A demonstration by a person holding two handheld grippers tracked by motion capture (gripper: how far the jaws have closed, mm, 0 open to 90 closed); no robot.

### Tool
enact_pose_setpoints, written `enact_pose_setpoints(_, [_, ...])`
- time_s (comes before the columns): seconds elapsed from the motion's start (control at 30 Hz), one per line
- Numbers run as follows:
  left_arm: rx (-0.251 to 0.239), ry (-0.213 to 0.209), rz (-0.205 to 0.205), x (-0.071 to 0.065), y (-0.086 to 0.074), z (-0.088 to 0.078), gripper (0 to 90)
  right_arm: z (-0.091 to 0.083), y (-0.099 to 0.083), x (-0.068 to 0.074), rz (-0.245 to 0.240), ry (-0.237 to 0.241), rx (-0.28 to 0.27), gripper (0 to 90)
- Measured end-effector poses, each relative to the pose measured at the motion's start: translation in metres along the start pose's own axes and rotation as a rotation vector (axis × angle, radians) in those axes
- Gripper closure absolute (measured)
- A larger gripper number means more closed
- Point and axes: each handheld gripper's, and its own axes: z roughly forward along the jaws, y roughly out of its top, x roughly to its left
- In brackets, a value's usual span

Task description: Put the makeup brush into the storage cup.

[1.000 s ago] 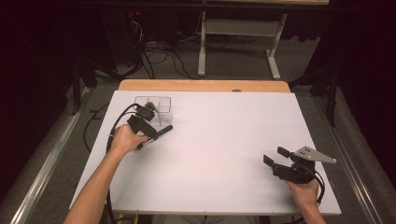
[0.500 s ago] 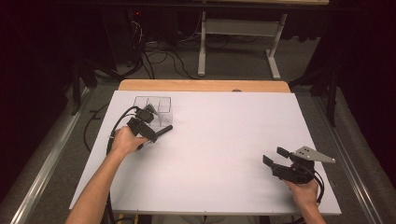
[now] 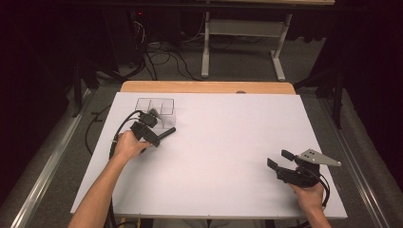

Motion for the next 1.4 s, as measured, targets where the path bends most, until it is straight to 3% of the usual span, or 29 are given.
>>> enact_pose_setpoints(0.3, [0.002, 0.000, 0.015, -0.001, -0.001, 0.000, 63.4, 0.001, 0.000, 0.001, -0.001, 0.000, 0.003, 30.4])
enact_pose_setpoints(0.9, [0.004, -0.005, 0.049, -0.005, -0.001, 0.000, 67.3, 0.001, 0.000, 0.000, -0.004, 0.001, 0.008, 30.4])
enact_pose_setpoints(1.07, [-0.017, -0.010, 0.083, -0.011, 0.000, 0.000, 69.6, 0.001, 0.000, 0.001, -0.008, -0.002, 0.002, 30.6])
enact_pose_setpoints(1.13, [-0.019, 0.008, 0.100, -0.015, 0.001, 0.000, 70.2, 0.001, 0.000, 0.000, -0.004, -0.002, 0.000, 30.7])
enact_pose_setpoints(1.4, [-0.042, 0.009, 0.104, -0.015, 0.000, -0.004, 70.5, 0.000, 0.000, 0.001, -0.004, -0.003, 0.002, 30.7])
